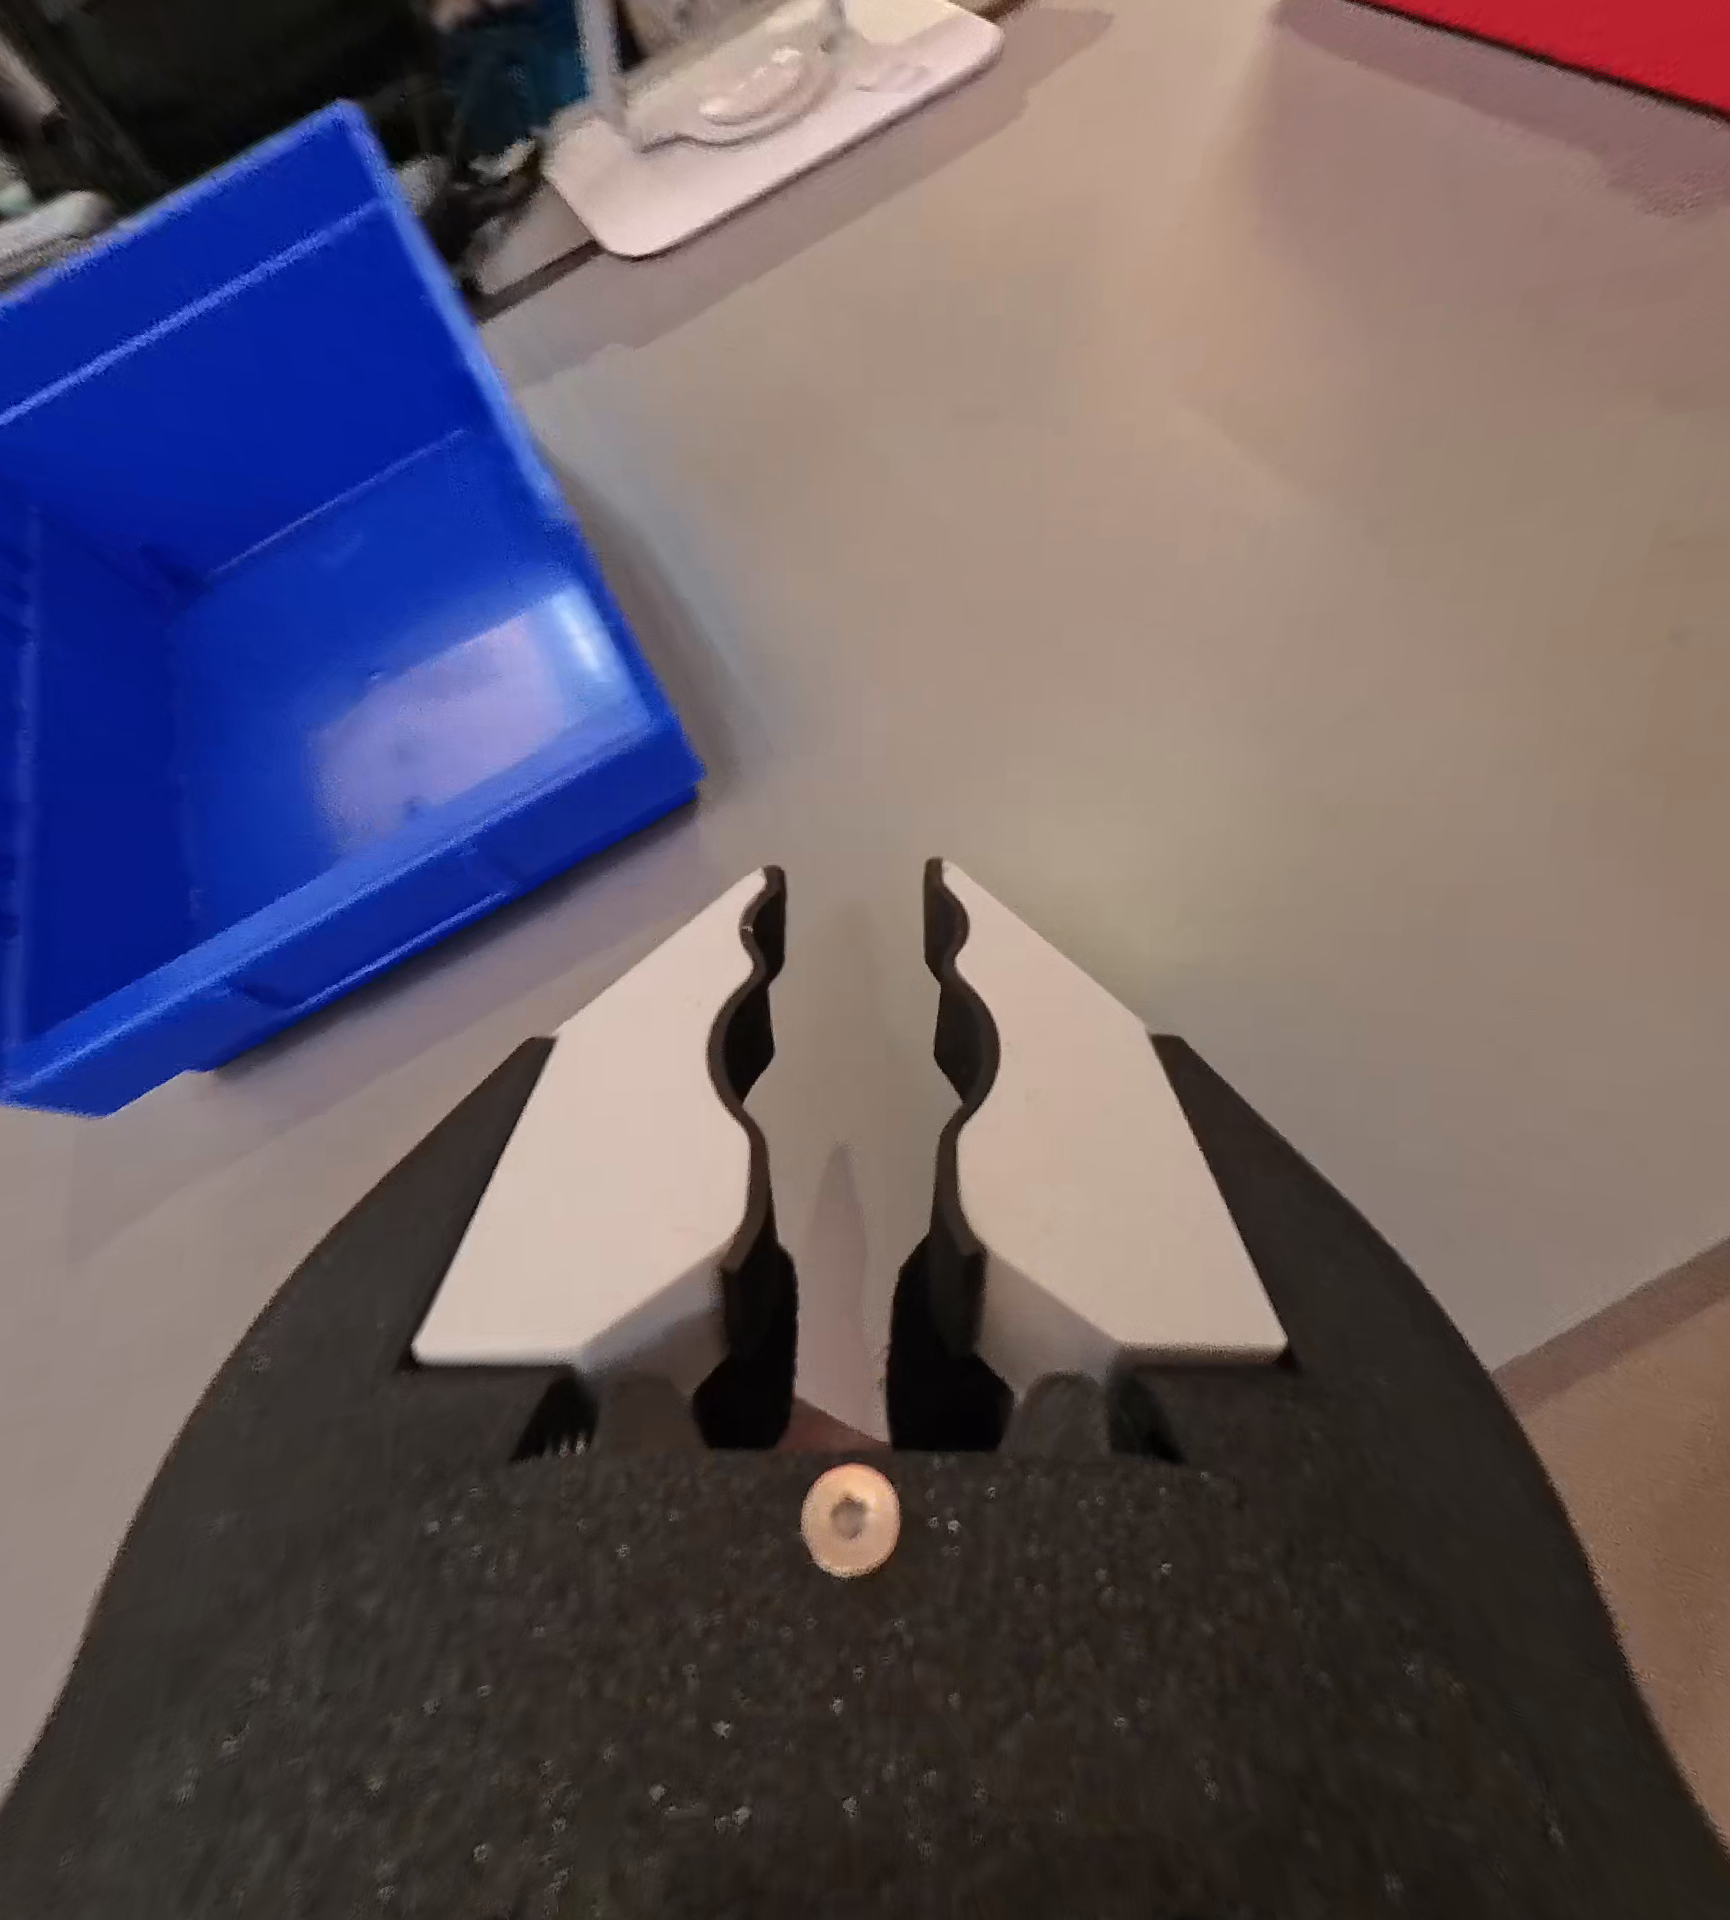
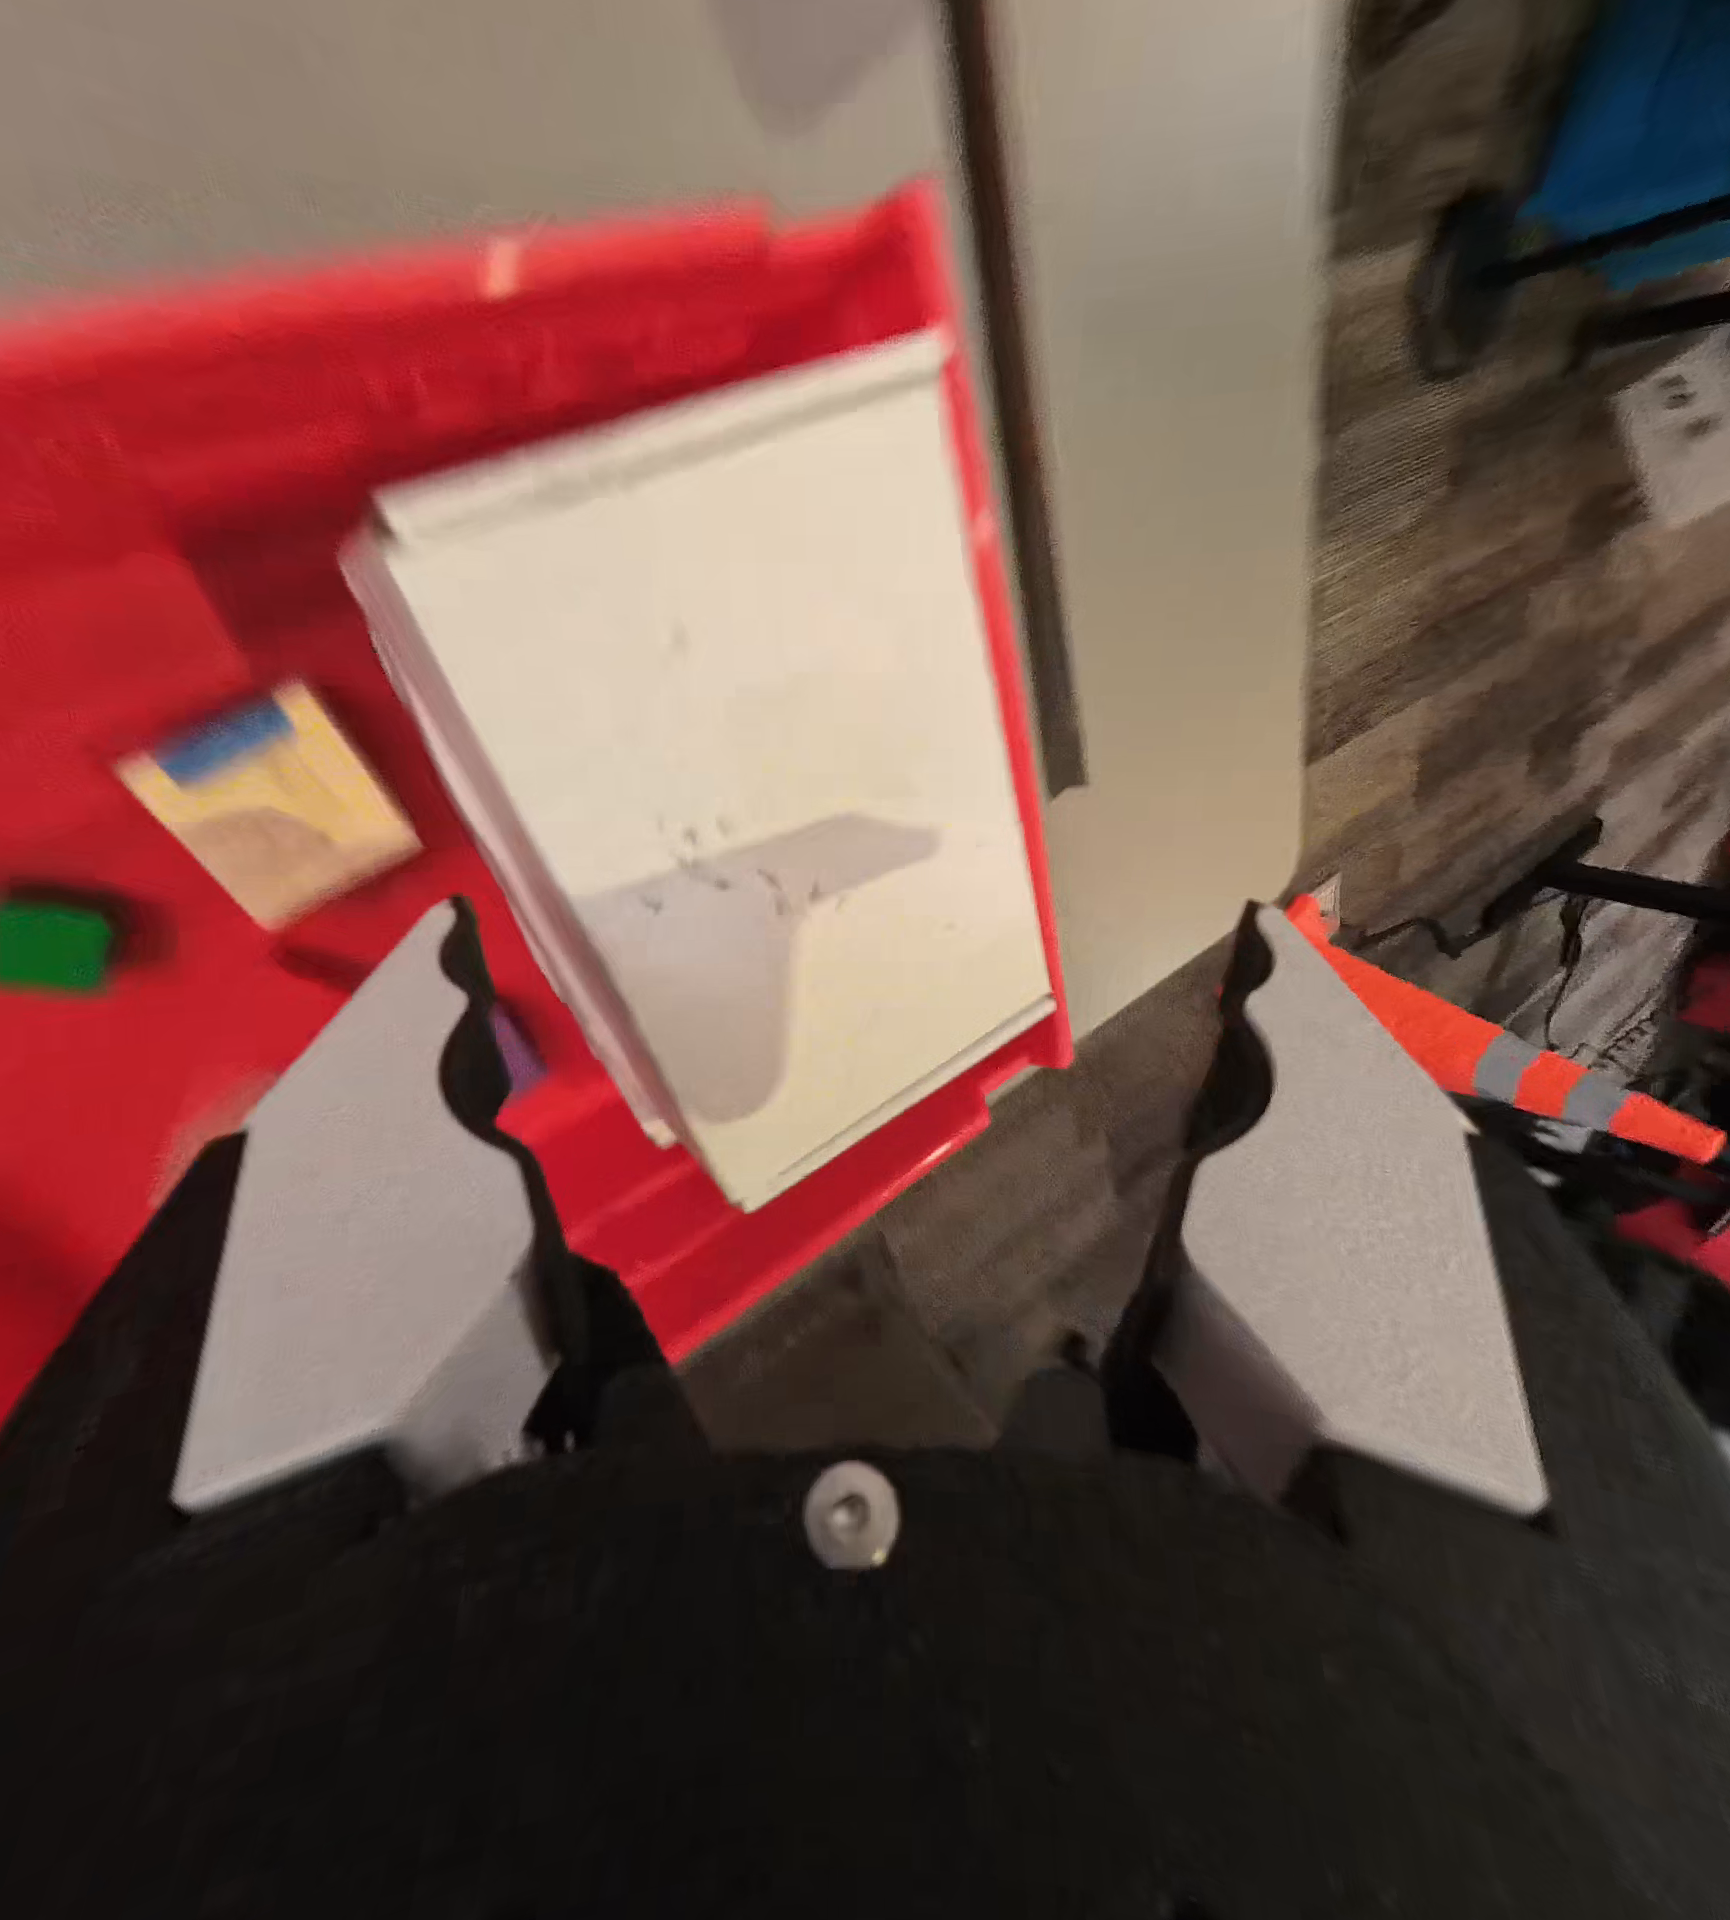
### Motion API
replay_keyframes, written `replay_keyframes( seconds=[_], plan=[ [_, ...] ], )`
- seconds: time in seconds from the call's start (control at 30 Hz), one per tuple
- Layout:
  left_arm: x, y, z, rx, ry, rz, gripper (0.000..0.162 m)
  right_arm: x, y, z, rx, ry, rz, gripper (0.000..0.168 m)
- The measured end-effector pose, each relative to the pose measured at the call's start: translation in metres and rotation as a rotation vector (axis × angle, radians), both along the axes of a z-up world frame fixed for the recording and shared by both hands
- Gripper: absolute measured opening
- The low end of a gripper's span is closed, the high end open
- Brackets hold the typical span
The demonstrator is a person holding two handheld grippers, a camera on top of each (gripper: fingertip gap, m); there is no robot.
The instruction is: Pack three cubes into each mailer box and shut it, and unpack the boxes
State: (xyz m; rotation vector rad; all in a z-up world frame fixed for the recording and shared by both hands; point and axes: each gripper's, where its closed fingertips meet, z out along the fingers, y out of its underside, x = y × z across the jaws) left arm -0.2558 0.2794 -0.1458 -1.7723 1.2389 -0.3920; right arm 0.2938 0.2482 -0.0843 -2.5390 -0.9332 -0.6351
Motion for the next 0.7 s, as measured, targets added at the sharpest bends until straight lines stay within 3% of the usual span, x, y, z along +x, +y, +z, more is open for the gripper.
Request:
replay_keyframes(
  seconds=[0.07, 0.13, 0.2, 0.3, 0.4, 0.5, 0.6, 0.7],
  plan=[
    [-0.017, 0.016, 0.013, 0.021, -0.058, 0.073, 0.025, -0.013, -0.003, 0.044, 0.256, 0.054, -0.123, 0.130],
    [-0.044, 0.039, 0.023, 0.069, -0.101, 0.179, 0.025, -0.012, -0.027, 0.085, 0.529, 0.048, -0.354, 0.116],
    [-0.067, 0.055, 0.023, 0.057, -0.122, 0.227, 0.024, -0.040, -0.062, 0.095, 0.696, 0.180, -0.521, 0.106],
    [-0.097, 0.079, 0.015, -0.032, -0.156, 0.341, 0.028, -0.094, -0.109, 0.071, 0.916, 0.440, -0.725, 0.105],
    [-0.111, 0.090, 0.007, -0.108, -0.181, 0.414, 0.034, -0.162, -0.140, 0.030, 1.089, 0.795, -0.761, 0.099],
    [-0.109, 0.087, 0.002, -0.165, -0.181, 0.427, 0.033, -0.181, -0.166, -0.023, 1.056, 0.709, -0.825, 0.093],
    [-0.097, 0.079, -0.001, -0.207, -0.177, 0.389, 0.029, -0.158, -0.176, -0.024, 1.020, 0.487, -0.804, 0.092],
    [-0.093, 0.079, -0.005, -0.195, -0.145, 0.387, 0.030, -0.142, -0.176, -0.037, 0.986, 0.442, -0.812, 0.090]
  ],
)
